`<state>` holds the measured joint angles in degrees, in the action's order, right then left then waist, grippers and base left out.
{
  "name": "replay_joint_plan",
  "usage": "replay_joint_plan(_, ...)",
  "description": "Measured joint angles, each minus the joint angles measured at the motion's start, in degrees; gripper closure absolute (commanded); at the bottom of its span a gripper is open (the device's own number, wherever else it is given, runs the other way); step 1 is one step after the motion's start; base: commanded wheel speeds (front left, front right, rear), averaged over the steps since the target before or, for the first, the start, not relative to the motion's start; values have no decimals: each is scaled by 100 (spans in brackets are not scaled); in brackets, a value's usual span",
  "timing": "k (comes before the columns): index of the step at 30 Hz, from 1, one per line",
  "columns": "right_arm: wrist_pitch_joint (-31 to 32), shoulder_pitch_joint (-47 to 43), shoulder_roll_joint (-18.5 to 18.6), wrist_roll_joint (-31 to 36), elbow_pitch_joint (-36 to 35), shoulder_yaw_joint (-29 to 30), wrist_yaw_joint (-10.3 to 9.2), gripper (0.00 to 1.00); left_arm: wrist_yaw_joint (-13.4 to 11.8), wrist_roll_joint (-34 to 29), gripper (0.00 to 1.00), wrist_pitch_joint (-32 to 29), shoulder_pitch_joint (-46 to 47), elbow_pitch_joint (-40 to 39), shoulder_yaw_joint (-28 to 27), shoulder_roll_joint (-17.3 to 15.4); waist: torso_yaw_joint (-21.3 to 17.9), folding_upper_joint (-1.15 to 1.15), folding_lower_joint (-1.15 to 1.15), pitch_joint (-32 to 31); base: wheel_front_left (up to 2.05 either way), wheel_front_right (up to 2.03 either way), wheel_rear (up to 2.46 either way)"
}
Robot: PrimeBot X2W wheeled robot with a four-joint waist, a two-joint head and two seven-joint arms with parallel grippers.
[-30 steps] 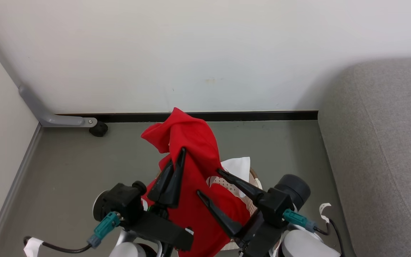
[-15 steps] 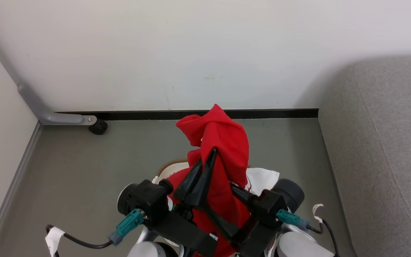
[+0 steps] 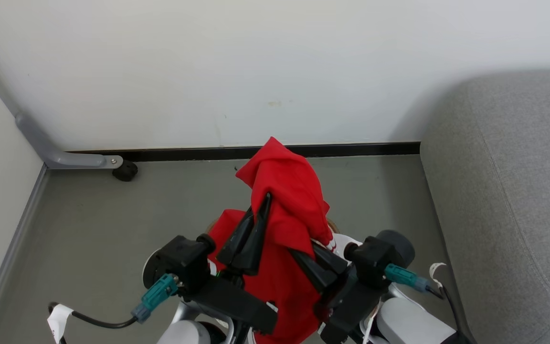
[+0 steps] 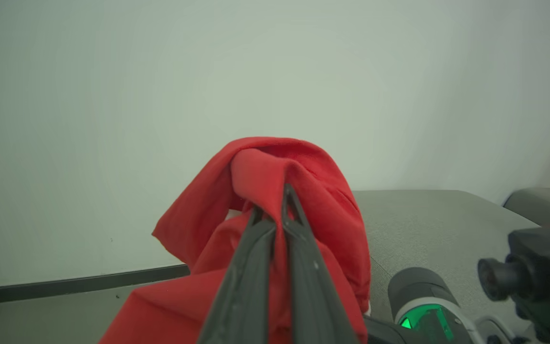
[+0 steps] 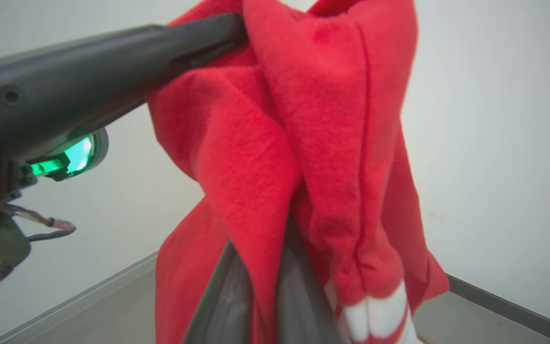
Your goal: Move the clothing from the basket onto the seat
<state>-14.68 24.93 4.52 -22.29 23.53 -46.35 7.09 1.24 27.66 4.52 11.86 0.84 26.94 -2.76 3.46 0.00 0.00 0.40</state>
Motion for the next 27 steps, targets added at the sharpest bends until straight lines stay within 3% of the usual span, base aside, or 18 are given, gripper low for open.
replay_joint_plan(2,0,0,18,-42,-81,75,0,100,-55,-1,0,-14,-25,3,-45,-51,-29,0,0,4,0,0,0)
replay_joint_plan(10,0,-102,403,-98,-372,638,0,100,-127,-4,0,-11,-244,18,-88,-151,-256,0,0,25,0,0,0)
replay_joint_plan(27,0,-305,767,-57,-626,1303,-1,100,-122,-113,0,122,-535,25,51,-279,-799,0,0,144,0,0,0)
